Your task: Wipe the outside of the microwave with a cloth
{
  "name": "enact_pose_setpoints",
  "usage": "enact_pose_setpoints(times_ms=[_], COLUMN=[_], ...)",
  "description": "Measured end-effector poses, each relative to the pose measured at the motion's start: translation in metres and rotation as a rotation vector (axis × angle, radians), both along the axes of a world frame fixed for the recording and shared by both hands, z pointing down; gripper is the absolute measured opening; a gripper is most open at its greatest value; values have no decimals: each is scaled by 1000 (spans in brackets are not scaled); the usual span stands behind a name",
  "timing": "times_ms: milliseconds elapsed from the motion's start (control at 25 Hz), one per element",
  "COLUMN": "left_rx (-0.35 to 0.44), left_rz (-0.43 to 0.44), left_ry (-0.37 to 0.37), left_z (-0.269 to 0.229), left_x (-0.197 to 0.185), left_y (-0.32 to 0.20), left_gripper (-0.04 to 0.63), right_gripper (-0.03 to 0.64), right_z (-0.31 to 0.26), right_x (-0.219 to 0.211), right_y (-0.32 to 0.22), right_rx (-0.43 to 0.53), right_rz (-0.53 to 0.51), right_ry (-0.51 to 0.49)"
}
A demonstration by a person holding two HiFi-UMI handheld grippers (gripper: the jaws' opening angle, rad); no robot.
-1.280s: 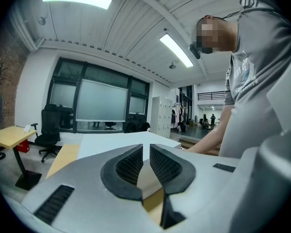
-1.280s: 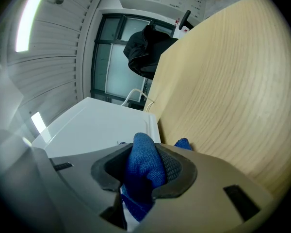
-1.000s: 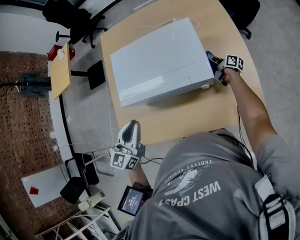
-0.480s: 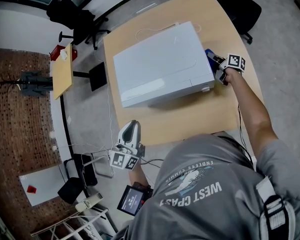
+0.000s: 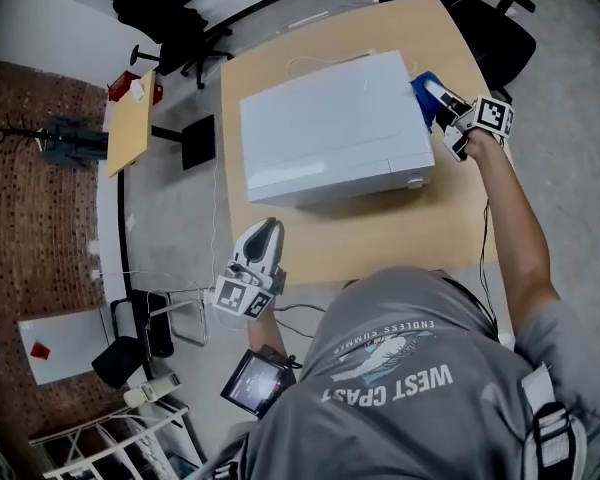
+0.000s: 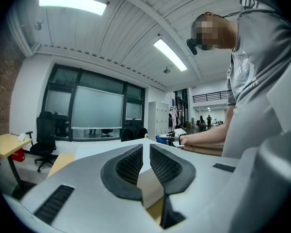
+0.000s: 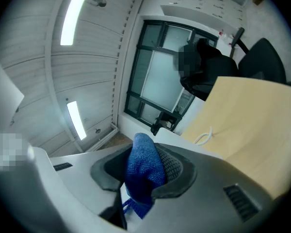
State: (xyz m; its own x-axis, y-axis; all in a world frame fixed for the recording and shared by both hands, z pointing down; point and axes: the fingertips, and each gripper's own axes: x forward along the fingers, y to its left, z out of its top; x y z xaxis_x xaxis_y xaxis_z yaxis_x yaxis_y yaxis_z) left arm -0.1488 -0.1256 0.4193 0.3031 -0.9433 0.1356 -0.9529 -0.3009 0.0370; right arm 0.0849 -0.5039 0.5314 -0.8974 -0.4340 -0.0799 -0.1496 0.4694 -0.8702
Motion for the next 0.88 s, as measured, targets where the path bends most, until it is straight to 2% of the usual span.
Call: enact_pose_setpoints(times_ms=[80, 160, 240, 480, 640, 800, 880], left_rx=[16, 34, 50, 111, 154, 183, 197], left_rz=[31, 58, 78, 150, 208, 241, 250], left_ry=[-10, -20, -33, -45, -46, -45, -30], left_z=[-6, -8, -10, -28, -38, -43, -48], left_x=[3, 4, 1, -20, -26, -34, -41], left_y=[-11, -24, -28, -36, -48, -56, -59], left_gripper=[58, 60, 58, 60, 60, 61, 98], right_gripper=[129, 129, 129, 129, 129, 129, 129], right_z=[-31, -64, -92, -164, -200, -210, -216], right_x=[7, 8, -4, -56, -101, -149, -176], right_y=[-2, -3, 8, 62, 106, 152, 176], right_rx=[62, 169, 271, 456, 538, 565, 583], right_rz=[11, 8, -14, -87, -179, -275, -329], right_ry=[21, 26, 25, 66, 64, 86, 89])
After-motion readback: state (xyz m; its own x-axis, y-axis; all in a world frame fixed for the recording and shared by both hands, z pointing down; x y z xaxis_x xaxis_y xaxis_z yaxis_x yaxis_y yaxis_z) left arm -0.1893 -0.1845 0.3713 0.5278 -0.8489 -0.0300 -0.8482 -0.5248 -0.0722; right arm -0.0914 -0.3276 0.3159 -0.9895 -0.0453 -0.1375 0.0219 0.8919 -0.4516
